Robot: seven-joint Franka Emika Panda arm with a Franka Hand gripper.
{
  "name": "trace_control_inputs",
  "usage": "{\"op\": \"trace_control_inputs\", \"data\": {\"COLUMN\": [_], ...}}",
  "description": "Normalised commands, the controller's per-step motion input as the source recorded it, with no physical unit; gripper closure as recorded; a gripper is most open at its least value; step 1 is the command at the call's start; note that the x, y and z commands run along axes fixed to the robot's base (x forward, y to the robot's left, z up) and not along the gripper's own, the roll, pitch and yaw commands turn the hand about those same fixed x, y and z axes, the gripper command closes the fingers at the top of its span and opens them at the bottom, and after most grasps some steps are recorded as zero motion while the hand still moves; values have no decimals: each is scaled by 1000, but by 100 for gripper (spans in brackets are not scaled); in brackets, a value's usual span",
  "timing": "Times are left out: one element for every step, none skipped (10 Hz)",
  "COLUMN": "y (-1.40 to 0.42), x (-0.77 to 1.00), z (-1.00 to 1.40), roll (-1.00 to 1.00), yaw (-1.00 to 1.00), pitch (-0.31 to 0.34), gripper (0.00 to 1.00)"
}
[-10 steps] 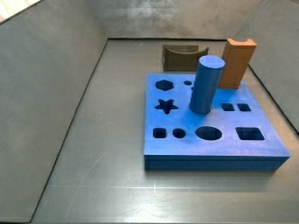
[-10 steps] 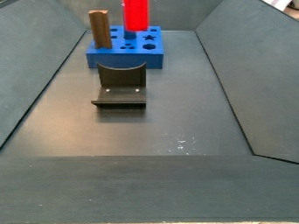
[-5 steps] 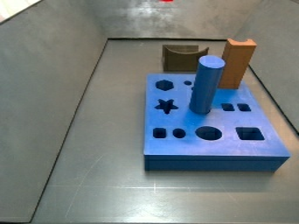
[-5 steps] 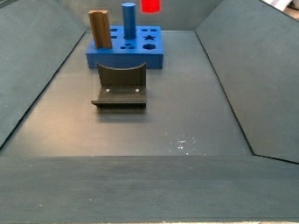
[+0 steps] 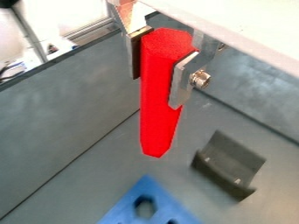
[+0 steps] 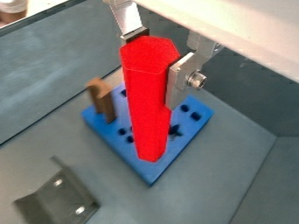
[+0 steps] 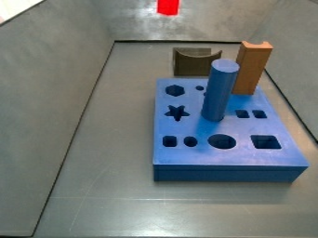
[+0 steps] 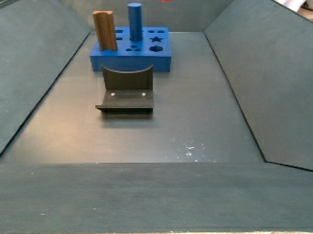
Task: Pick up the hexagon object. Move up. Move to above the board. Insert the hexagon object.
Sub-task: Move to above the board, then insert the hexagon object.
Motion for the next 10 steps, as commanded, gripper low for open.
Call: {"op": "trace_control_inputs", "data": {"y": [-1000, -1000, -676, -418, -247, 331, 317, 323, 329, 369], "x": [-268, -275, -195, -121, -69, 486, 543, 560, 586, 591], "z": [26, 30, 27, 22, 23, -1000, -1000, -1000, -1000, -1000], "roll": [-5, -9, -1, -10, -9, -6, -14, -7, -16, -10], "yaw": [4, 9, 5, 9, 8, -11, -26, -37, -20, 0], "pitch": [-4, -2, 1, 7, 8, -19, -24, -27, -33, -19], "gripper": [100, 100, 100, 100, 100, 100, 100, 100, 100, 100]}}
